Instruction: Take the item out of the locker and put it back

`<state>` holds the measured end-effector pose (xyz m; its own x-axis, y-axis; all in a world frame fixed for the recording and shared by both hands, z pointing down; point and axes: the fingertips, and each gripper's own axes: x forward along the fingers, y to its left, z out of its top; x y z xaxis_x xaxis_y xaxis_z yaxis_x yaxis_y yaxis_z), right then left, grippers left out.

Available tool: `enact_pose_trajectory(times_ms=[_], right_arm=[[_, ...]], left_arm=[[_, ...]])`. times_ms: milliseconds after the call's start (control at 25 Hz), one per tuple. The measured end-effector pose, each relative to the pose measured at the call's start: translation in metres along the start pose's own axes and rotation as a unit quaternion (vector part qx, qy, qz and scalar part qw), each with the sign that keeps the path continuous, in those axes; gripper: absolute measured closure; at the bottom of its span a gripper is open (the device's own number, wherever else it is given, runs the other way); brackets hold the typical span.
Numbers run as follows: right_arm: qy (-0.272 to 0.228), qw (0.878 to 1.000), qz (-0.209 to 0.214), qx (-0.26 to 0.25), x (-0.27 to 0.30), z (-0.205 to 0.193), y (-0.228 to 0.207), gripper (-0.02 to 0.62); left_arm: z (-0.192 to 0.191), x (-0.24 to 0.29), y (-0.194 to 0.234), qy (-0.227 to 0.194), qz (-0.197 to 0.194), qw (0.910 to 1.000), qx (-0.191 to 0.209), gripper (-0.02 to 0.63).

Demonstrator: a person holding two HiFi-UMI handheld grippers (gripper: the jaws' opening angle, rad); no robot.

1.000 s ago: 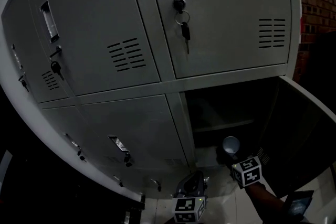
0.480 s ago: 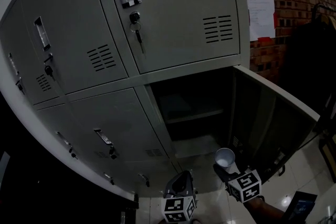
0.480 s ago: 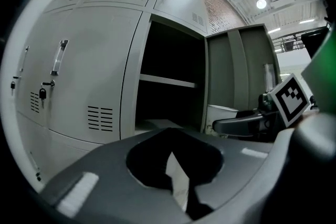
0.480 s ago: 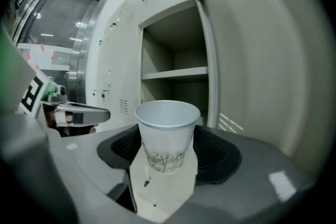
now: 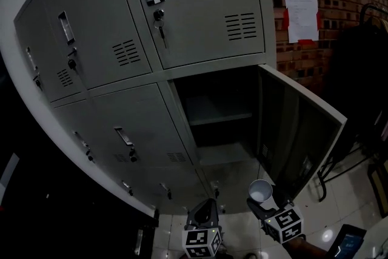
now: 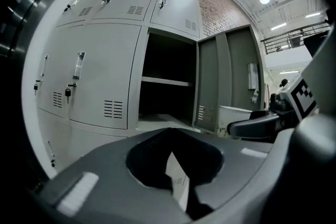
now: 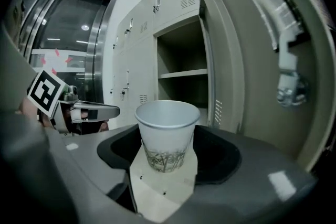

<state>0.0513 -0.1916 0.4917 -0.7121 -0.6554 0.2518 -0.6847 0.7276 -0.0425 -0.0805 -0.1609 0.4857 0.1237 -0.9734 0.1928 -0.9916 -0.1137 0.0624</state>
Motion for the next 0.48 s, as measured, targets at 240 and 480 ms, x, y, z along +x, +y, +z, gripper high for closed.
enact_pose_trajectory(times_ms=[240, 480], right_arm=[[0.010, 1.000, 0.011, 0.003, -0.025, -0.013, 0.018, 0.298], [0.010, 1.000, 0.000, 0.013, -0.032, -0.017, 0.036, 0.298]], left_arm=[[-0.003, -0.027, -0.008, 0.001, 0.007, 1.0000, -0.005, 0.607], [0.000, -0.036, -0.003, -0.004, -0.008, 0.9999, -0.005, 0.607]])
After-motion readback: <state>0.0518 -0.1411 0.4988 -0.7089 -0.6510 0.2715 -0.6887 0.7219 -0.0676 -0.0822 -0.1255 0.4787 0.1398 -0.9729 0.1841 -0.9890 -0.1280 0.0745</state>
